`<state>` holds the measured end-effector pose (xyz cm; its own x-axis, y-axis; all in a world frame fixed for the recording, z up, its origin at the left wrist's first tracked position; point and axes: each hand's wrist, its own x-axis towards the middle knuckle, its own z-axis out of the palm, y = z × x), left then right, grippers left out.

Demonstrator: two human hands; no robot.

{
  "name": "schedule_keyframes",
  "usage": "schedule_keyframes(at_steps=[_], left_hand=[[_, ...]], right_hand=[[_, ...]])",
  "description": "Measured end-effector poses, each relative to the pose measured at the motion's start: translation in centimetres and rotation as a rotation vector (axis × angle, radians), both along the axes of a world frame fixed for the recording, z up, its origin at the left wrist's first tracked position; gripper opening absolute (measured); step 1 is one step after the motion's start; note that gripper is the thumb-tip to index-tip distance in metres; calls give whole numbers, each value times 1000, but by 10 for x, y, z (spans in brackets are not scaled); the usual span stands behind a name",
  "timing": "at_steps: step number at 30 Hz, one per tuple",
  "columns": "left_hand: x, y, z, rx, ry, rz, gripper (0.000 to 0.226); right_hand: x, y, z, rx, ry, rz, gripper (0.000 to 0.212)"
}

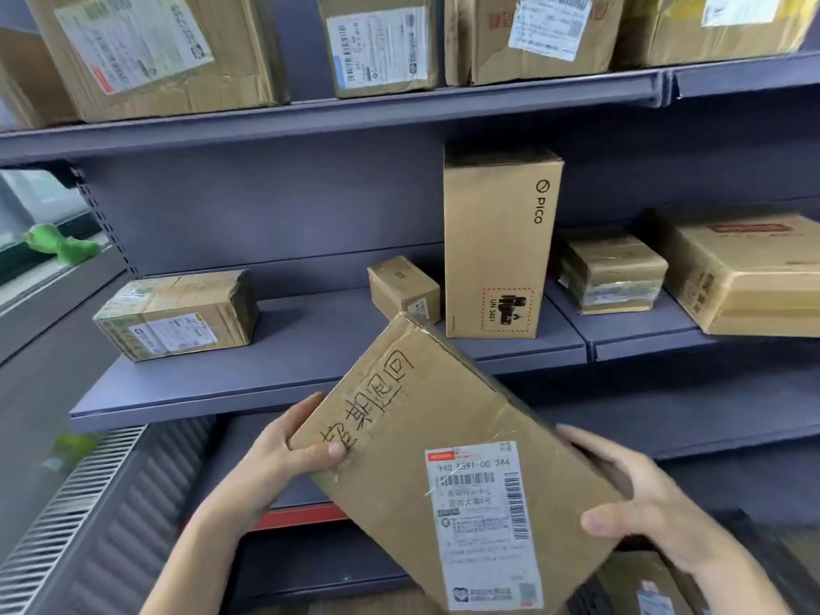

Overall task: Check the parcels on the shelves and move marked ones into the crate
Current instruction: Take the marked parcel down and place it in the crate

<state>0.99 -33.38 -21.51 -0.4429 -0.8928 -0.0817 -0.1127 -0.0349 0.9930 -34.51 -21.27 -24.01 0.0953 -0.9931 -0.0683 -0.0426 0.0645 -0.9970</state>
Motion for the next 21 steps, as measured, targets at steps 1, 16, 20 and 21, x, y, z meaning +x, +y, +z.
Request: schedule_keyframes(at_steps=[1,16,20,21], left_hand=[[-3,-1,3,11,-44,-71,120],[-117,-42,-38,86,38,-195,101],[-159,-42,-57,177,60,-179,98],[-170,-40,-62,199,65,-183,98]], right_hand=[[-8,0,4,-4,22,6,102],[-59,4,2,-23,-119,-576,86],[-79,25,-18,-2,-207,-786,106],[-83,34,-23,16,-219,-785,106]])
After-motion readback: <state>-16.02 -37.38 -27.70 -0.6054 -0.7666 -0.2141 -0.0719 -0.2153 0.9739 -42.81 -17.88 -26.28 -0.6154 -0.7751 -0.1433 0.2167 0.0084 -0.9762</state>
